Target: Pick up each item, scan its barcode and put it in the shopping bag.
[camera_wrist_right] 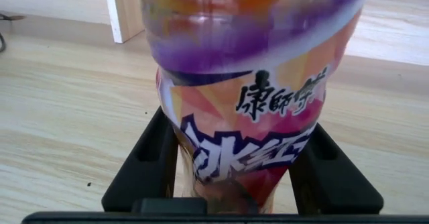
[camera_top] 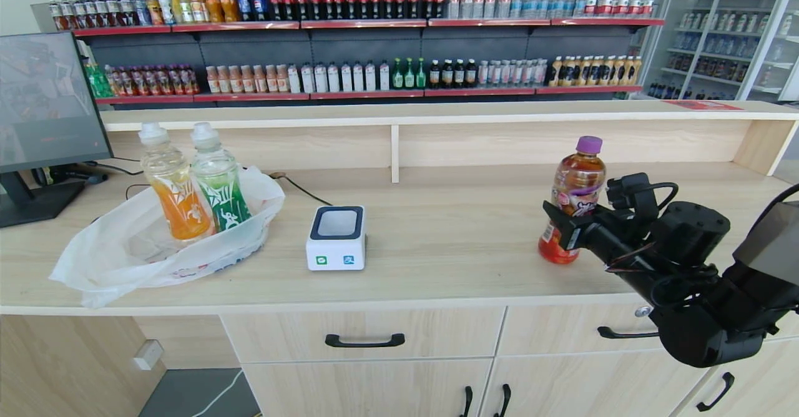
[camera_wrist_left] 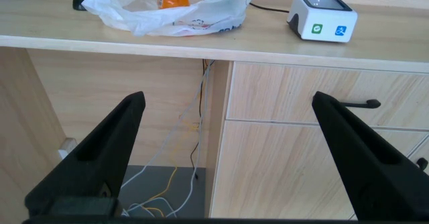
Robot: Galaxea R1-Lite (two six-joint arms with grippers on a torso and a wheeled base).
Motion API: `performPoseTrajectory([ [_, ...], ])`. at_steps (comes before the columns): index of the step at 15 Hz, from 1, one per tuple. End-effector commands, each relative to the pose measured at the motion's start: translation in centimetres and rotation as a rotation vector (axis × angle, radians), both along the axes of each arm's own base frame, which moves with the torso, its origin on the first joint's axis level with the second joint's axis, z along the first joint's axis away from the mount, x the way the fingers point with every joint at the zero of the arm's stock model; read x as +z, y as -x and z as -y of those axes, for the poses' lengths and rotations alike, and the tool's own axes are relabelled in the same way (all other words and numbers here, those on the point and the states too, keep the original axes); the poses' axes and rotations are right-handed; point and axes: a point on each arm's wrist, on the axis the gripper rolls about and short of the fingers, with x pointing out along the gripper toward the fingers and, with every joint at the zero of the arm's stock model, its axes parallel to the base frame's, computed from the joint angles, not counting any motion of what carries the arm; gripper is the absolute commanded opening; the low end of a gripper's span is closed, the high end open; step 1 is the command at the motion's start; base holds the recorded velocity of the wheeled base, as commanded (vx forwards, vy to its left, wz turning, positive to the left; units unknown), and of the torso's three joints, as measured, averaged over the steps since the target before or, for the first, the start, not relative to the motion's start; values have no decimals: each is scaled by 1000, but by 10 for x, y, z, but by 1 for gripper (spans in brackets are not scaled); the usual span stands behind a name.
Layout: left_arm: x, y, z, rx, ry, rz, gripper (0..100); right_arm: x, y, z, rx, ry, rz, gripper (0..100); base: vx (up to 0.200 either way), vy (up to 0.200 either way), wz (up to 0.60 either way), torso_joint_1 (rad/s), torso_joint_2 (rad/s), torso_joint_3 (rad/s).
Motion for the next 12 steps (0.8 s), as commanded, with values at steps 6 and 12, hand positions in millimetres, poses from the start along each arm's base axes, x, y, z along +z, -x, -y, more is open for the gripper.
performPoseTrajectory([
  [6,0,0,0,0,0,0,100,29,16,0,5,-10,77,0,0,0,0,0,0,0],
  [12,0,0,0,0,0,0,100,53,40,-16,69,-23,134,0,0,0,0,0,0,0],
])
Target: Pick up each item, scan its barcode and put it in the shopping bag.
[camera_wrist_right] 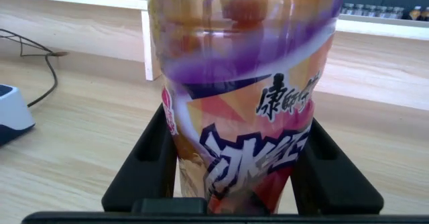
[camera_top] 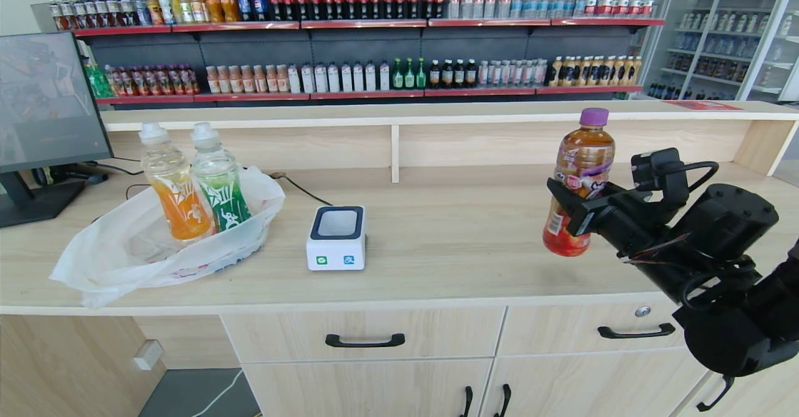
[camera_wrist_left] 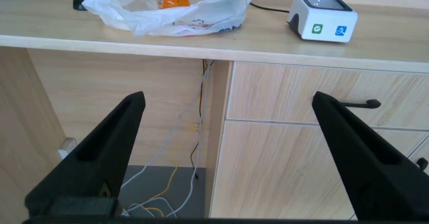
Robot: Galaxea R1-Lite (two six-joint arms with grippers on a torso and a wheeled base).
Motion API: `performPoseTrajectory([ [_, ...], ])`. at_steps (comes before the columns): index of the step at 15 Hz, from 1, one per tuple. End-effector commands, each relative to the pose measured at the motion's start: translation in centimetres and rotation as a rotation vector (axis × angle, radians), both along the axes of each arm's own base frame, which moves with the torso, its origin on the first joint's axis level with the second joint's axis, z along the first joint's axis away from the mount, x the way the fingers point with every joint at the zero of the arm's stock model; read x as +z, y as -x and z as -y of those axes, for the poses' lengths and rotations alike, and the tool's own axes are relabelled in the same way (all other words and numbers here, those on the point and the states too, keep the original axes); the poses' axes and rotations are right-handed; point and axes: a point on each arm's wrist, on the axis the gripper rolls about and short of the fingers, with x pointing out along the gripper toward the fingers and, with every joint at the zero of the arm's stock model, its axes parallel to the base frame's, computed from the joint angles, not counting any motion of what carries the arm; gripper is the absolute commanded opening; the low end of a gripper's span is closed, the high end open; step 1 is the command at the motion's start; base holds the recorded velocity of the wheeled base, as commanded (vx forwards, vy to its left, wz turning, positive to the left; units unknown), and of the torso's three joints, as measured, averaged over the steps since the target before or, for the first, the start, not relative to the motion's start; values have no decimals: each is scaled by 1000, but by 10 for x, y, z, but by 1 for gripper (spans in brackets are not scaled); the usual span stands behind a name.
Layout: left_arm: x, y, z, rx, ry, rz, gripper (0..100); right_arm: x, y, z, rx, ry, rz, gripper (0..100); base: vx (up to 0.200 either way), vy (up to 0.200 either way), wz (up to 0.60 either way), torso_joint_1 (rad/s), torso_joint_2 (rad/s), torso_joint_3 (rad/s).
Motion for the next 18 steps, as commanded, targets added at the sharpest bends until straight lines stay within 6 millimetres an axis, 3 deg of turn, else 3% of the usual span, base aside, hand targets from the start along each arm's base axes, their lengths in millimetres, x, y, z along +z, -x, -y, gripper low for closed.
performPoseTrajectory([
  [1,0,0,0,0,0,0,100,12,11,0,7,-6,30,0,0,0,0,0,0,0],
  [12,0,0,0,0,0,0,100,21,40,-11,65,-8,40,0,0,0,0,0,0,0],
  [16,0,0,0,0,0,0,100,30,62,-19,114,-14,61,0,0,0,0,0,0,0],
  [18,0,0,0,1,0,0,100,33,84,-39,219,-21,64,0,0,0,0,0,0,0],
])
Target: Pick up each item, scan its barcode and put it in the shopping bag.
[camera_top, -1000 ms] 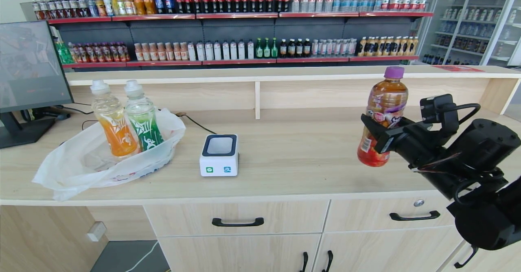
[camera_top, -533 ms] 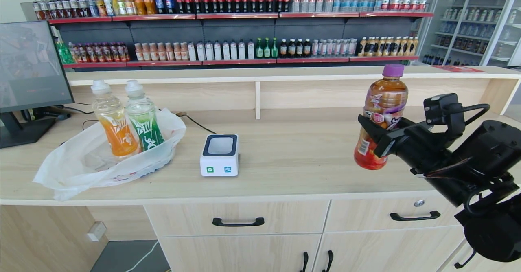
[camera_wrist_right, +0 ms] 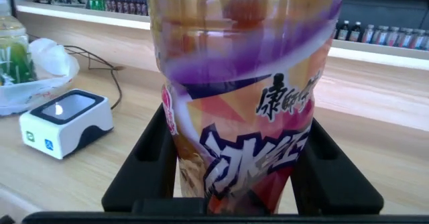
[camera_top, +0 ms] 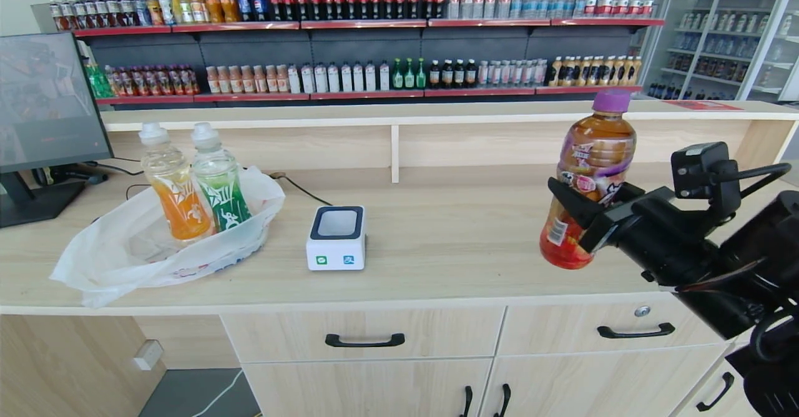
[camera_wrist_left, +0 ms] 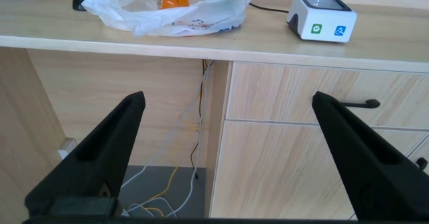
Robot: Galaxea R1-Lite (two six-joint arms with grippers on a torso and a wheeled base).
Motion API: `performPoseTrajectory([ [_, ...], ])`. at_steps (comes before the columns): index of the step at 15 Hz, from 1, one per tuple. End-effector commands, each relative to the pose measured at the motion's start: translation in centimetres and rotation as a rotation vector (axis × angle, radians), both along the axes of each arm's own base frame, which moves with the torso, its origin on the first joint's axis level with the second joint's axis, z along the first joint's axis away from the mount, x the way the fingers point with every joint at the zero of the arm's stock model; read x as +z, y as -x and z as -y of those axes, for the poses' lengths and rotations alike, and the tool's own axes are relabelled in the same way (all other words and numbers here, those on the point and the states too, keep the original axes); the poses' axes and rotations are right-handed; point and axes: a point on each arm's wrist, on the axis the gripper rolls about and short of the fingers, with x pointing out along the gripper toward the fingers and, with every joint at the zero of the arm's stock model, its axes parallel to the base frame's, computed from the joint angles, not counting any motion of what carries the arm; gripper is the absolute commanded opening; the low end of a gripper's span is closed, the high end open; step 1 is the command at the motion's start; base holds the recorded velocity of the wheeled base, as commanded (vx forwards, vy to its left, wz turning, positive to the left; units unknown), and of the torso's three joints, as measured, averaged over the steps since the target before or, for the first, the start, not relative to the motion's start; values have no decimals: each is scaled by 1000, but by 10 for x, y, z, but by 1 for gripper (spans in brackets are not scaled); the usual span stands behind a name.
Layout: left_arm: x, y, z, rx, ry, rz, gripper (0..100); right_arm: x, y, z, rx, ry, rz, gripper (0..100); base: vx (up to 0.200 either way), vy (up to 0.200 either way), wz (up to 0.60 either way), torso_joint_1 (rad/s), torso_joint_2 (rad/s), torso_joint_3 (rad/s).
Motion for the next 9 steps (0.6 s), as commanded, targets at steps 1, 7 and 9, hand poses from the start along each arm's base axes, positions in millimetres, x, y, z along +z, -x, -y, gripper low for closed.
performPoseTrajectory([
  [1,0,0,0,0,1,0,100,3,29,-16,103,-2,3,0,0,0,0,0,0,0],
  [7,0,0,0,0,1,0,100,0,77,-42,340,-87,-79,0,0,0,0,0,0,0],
  [9,0,0,0,0,1,0,100,6,79,-41,368,-167,-103,0,0,0,0,0,0,0],
])
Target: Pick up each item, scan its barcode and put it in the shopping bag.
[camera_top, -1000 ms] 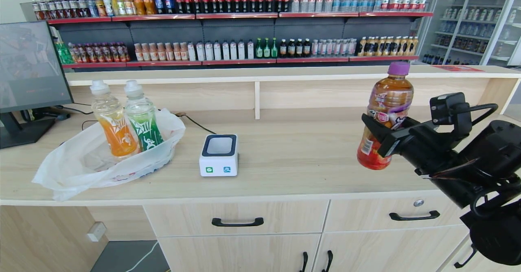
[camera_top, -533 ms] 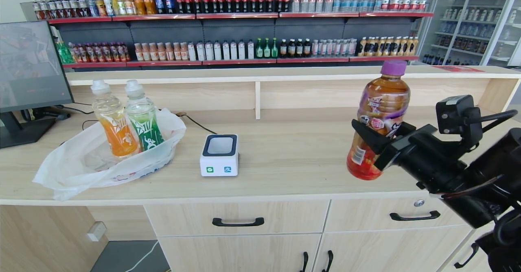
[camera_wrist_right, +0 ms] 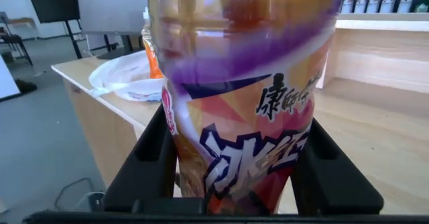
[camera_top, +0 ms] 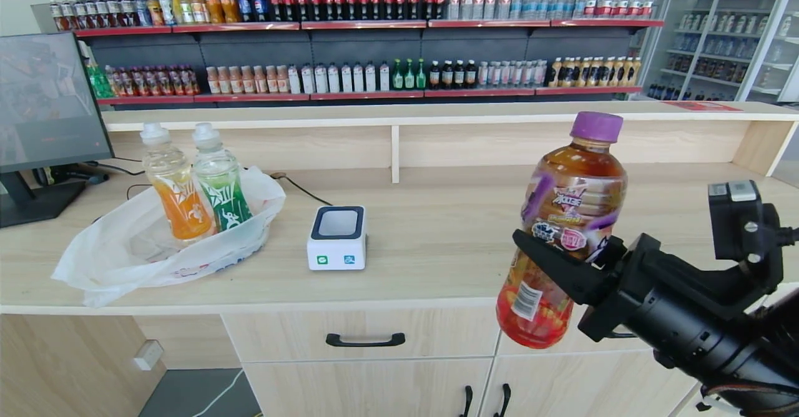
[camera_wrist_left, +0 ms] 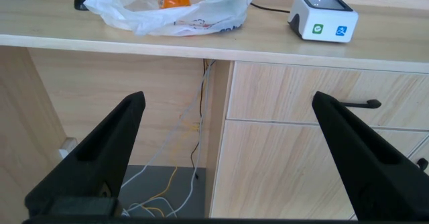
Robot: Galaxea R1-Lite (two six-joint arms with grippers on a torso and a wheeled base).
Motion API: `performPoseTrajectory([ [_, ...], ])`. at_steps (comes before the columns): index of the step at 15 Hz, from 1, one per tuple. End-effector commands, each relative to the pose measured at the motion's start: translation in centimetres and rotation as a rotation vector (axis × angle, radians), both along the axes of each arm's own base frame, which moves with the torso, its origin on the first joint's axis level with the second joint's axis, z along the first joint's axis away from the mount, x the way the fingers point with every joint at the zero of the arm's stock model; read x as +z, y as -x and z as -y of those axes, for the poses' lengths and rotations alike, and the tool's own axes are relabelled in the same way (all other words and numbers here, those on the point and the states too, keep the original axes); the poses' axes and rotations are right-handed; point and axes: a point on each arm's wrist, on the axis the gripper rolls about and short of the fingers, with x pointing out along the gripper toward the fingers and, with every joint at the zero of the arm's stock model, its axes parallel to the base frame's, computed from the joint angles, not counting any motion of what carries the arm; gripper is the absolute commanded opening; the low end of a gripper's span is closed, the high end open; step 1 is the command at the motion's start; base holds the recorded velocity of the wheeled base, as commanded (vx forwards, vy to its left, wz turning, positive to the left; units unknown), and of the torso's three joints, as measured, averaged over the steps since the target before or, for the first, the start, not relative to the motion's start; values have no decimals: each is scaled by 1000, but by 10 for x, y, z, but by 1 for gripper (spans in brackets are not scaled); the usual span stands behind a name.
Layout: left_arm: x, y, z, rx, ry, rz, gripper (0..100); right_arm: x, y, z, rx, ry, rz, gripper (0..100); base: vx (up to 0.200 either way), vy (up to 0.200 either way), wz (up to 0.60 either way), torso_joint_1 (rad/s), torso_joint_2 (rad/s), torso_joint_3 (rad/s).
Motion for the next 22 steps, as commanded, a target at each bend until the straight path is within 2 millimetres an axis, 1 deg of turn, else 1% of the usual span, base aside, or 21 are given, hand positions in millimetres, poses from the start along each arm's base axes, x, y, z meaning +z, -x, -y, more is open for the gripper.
performPoseTrajectory([
  [1,0,0,0,0,0,0,100,5,7,0,31,-48,-14,0,0,0,0,0,0,0],
  [2,0,0,0,0,0,-1,100,7,12,1,72,-98,-50,0,0,0,0,0,0,0],
  [4,0,0,0,0,0,0,100,17,14,3,110,-179,-71,0,0,0,0,0,0,0],
  [6,0,0,0,0,0,0,100,15,16,3,141,-230,-137,0,0,0,0,0,0,0],
  [7,0,0,0,0,0,-1,100,15,18,1,159,-243,-153,0,0,0,0,0,0,0],
  [9,0,0,0,1,0,0,100,21,14,-2,170,-271,-144,0,0,0,0,0,0,0],
  [12,0,0,0,0,0,0,100,20,16,-3,206,-280,-164,0,0,0,0,0,0,0],
  [14,0,0,0,0,0,0,100,25,22,-9,267,-317,-188,0,0,0,0,0,0,0],
  [16,0,0,0,0,0,0,100,28,24,-11,293,-347,-204,0,0,0,0,0,0,0],
  [18,0,0,0,0,0,0,100,37,25,-12,328,-410,-220,0,0,0,0,0,0,0],
  [19,0,0,0,1,0,0,100,41,28,-12,355,-435,-230,0,0,0,0,0,0,0],
  [22,0,0,0,0,0,0,100,43,37,-17,407,-445,-240,0,0,0,0,0,0,0],
])
